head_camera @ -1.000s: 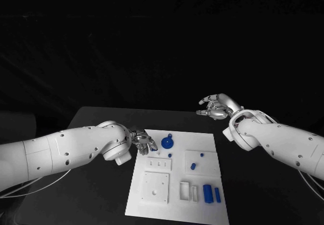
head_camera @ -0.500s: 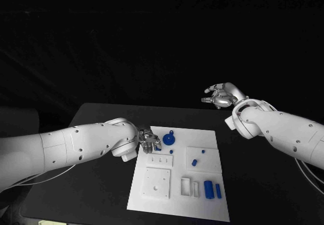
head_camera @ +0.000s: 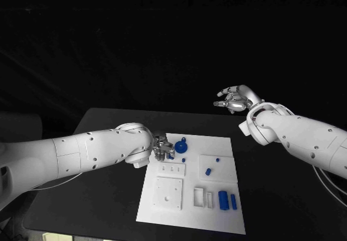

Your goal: Assemble the parts on the task board

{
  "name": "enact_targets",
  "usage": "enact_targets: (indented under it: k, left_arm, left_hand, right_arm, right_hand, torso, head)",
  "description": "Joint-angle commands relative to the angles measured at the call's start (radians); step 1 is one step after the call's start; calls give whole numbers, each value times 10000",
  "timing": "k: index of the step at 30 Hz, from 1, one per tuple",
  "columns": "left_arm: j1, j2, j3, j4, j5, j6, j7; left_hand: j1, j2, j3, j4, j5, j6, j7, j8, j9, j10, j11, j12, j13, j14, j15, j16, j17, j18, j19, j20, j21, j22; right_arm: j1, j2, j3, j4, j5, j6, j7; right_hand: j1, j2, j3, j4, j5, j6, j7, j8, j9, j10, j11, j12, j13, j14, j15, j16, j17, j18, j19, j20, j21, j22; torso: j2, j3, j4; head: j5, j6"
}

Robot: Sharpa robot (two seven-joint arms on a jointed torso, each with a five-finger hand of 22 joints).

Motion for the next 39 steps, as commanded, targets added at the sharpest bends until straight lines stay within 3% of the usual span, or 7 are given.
enact_targets:
  k: [1,18,24,30,35,36,39]
  left_arm:
    - [-73,89,5,-95,-901,344,-29]
    - [-394,366,11,-329,-980,873,-161]
    - [-441,378,12,-287,-981,1080,-259]
    - [-462,359,13,-258,-990,1147,-312]
    - [-482,353,14,-222,-1104,1044,-315]
    - [-485,349,14,-214,-1120,1053,-299]
    - [-486,345,14,-195,-1150,1012,-281]
  left_hand:
    - [-1,87,81,12,58,1455,-1136,73,22,351,-265,51,18,37,-8,62,-18,-154,72,-413,57,223]
    - [-88,134,126,4,342,1435,-1192,298,323,384,-263,436,170,92,-96,339,-39,-154,179,-523,418,235]
    - [-131,154,131,7,305,1373,-1225,481,730,331,-348,822,275,127,-231,672,-83,-145,426,-694,901,238]
    - [-110,195,115,32,-69,1211,-1255,499,1251,121,-601,1457,452,222,-464,1273,-63,63,943,-949,1822,239]
    - [-49,199,59,31,-281,1140,-1332,430,1694,116,-704,2299,747,388,-723,2016,72,438,1685,-1202,3044,246]
    - [108,176,52,57,-550,1021,-1272,262,1636,324,-638,2815,1063,733,-943,2458,336,601,2180,-1389,3498,253]
    - [134,157,50,65,-591,1019,-1248,239,1628,335,-607,2890,1110,780,-984,2531,388,631,2278,-1427,3590,253]
  right_arm:
    - [4,14,5,38,19,154,57]
    - [4,33,5,126,12,244,5]
    - [4,72,5,161,12,285,-7]
    - [4,72,4,181,8,317,-16]
    - [4,73,4,187,7,325,-16]
    - [4,72,4,195,3,332,-17]
    - [4,74,4,202,-4,347,-23]
  right_hand:
    - [-44,108,-41,-22,51,-15,69,62,12,-87,10,73,-18,-97,-7,49,-6,834,-85,18,41,208]
    - [-104,169,-98,-45,43,-14,70,73,14,-99,12,132,-91,-103,-5,81,-12,834,-84,20,60,208]
    - [-119,190,-112,-52,48,-11,69,78,15,-102,11,149,-112,-103,-5,90,-14,834,-83,19,65,208]
    - [-126,201,-122,-62,58,-8,68,81,15,-105,10,161,-127,-105,-6,94,-17,834,-85,18,67,207]
    - [-129,214,-129,-74,70,-9,68,83,15,-106,9,174,-141,-106,-7,99,-19,834,-85,16,70,207]
    - [-129,218,-131,-77,74,-8,67,84,16,-105,9,177,-145,-105,-8,101,-20,834,-85,16,71,207]
    - [-131,225,-134,-81,79,-6,66,86,16,-103,8,183,-150,-104,-9,104,-20,834,-83,15,73,207]
  torso:
    - [4,-6,-12]
    - [-3,10,-1]
    - [-4,5,-7]
    - [-4,7,2]
    - [-4,-1,4]
    - [-4,-1,4]
    - [-1,3,-3]
  head:
    - [-14,-31]
    - [-81,-112]
    - [-106,-111]
    - [-111,-136]
    - [-114,-134]
    - [-114,-134]
    - [-115,-132]
